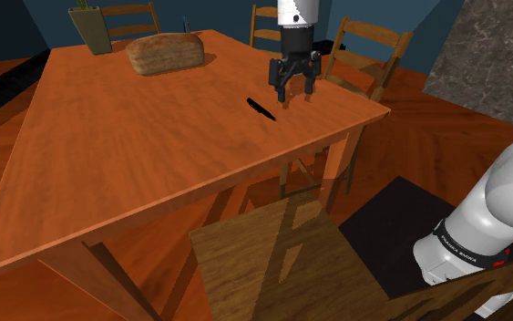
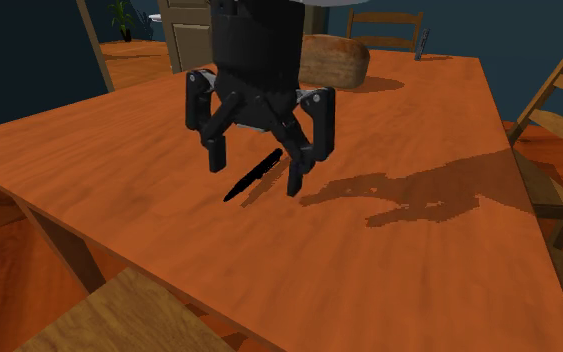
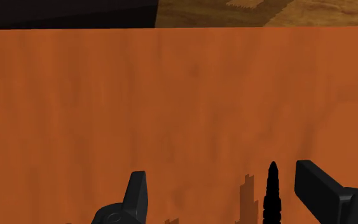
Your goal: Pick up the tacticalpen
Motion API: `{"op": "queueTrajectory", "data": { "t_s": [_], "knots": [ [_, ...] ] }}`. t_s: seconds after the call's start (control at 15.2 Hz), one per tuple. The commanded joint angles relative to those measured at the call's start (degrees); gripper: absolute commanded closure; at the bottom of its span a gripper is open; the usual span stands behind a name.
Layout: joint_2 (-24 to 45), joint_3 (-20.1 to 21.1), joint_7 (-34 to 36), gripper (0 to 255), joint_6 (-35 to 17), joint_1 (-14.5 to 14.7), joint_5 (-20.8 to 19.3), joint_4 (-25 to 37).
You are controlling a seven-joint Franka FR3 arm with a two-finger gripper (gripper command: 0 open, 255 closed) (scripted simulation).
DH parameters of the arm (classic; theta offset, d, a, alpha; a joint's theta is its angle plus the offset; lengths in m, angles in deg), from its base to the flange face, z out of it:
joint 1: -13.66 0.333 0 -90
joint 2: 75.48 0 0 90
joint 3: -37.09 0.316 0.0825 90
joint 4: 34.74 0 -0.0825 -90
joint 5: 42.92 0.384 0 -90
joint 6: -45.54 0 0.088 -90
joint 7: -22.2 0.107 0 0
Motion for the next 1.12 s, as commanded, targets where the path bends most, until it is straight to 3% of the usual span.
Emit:
{"op": "queueTrajectory", "data": {
  "t_s": [0.0,0.26,0.86,0.92,1.06],
  "knots": [
    [5.09,1.00,2.76,0,-0.03,0.50,-0.69,4.81],
    [13.43,2.23,7.35,0,1.10,2.00,-2.19,13.79],
    [13.77,2.16,7.02,0,-4.63,2.03,-2.25,8.38],
    [13.69,2.15,6.98,255,-4.56,2.01,-2.22,8.37],
    [13.65,2.14,6.94,255,-4.59,1.99,-2.21,8.30]
  ]
}}
